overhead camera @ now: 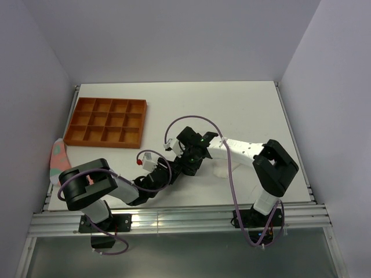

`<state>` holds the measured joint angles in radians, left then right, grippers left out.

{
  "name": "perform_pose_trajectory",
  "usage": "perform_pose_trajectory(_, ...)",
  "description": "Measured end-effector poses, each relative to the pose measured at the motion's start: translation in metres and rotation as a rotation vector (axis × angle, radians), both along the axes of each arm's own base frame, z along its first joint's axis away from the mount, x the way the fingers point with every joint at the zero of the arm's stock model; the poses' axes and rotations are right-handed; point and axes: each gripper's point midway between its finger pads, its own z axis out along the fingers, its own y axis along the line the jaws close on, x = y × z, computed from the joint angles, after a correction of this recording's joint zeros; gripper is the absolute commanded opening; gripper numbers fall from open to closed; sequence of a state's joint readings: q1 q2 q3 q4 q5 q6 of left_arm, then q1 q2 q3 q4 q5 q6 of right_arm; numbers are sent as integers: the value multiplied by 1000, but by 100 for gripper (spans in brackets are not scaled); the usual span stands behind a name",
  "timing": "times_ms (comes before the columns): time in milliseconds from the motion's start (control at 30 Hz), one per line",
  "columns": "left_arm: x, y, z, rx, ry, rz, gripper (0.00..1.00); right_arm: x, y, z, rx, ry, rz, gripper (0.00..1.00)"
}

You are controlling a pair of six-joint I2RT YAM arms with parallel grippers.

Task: Roll the socks
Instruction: Pick up the sock at the center of the board.

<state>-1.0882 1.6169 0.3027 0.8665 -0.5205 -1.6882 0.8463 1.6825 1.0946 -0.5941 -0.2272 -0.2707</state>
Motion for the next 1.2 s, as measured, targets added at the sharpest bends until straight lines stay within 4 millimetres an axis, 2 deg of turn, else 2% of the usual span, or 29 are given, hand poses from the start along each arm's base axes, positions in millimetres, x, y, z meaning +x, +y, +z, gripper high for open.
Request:
perform_pose_trajectory(333,3,-5,5,-16,-4,1,53,0,-3,9,-11,-44,16,0)
perform_pose_trajectory(933,1,-14,11,-50,13,-19,56,-1,-9,21,-48,-143,30,0)
perform_pose_trajectory(1200,0,-21,17,-74,30,-42,56,-1,-17,28,-83,-218,38,0)
